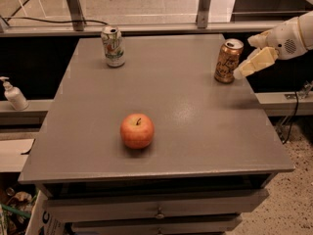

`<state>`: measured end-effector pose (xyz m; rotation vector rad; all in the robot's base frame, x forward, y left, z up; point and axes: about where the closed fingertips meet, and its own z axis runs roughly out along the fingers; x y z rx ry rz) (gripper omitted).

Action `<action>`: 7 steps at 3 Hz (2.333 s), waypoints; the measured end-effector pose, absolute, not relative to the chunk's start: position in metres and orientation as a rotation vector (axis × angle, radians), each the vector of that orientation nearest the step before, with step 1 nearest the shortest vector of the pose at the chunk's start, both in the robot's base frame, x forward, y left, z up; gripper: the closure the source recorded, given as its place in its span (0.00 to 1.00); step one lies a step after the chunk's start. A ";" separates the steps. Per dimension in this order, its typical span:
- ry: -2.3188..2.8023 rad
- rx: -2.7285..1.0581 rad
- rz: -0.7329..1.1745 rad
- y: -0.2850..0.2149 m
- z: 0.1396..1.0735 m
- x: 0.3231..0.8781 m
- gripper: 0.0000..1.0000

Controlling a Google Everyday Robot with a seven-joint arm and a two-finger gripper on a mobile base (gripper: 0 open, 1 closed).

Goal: Knock orange can over

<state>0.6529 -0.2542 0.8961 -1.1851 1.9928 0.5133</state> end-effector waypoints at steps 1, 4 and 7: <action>1.968 -1.159 0.585 -0.247 0.889 0.663 0.00; 1.801 -1.337 0.803 -0.175 0.906 0.604 0.00; 1.665 -1.518 0.919 -0.137 0.931 0.520 0.00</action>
Offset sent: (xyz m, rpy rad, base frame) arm -0.0030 0.0349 -0.0126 0.1424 0.0411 0.0917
